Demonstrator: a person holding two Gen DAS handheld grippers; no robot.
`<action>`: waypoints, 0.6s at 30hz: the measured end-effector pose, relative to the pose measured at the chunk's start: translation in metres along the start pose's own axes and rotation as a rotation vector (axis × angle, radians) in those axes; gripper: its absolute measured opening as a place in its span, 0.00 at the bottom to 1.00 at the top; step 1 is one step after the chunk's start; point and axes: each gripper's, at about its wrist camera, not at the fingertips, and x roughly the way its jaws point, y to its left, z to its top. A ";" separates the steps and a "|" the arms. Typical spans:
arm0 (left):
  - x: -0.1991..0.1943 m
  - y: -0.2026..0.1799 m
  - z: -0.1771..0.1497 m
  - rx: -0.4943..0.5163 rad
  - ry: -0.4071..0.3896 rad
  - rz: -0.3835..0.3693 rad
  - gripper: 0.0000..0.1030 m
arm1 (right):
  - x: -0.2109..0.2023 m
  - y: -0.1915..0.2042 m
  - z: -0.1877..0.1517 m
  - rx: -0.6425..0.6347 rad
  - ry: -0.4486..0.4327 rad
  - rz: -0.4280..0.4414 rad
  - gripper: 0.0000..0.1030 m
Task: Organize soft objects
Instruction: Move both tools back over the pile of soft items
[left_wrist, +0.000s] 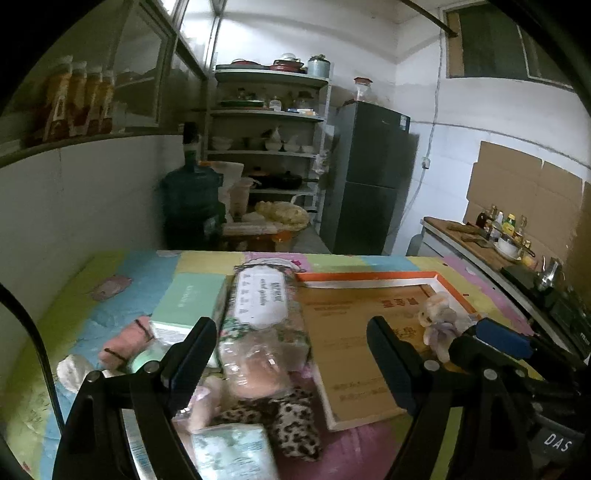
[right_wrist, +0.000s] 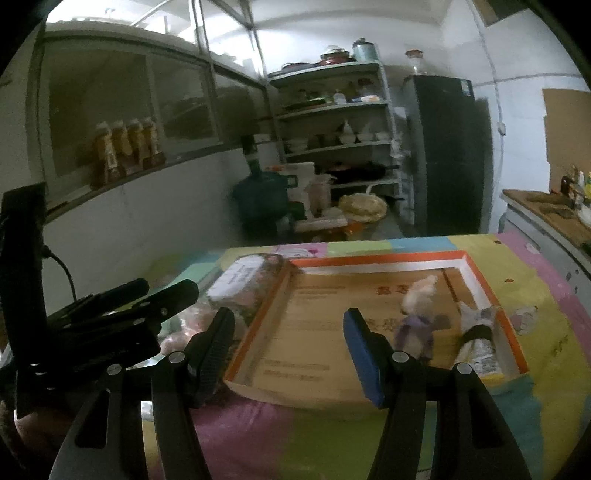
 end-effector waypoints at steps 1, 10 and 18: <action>-0.003 0.003 -0.001 -0.005 0.000 0.003 0.81 | 0.000 0.003 0.000 -0.003 -0.001 0.004 0.61; -0.022 0.053 -0.006 -0.074 -0.021 0.062 0.81 | 0.004 0.044 -0.002 -0.055 0.001 0.042 0.61; -0.042 0.113 -0.017 -0.135 -0.034 0.163 0.81 | 0.020 0.082 -0.012 -0.093 0.033 0.099 0.61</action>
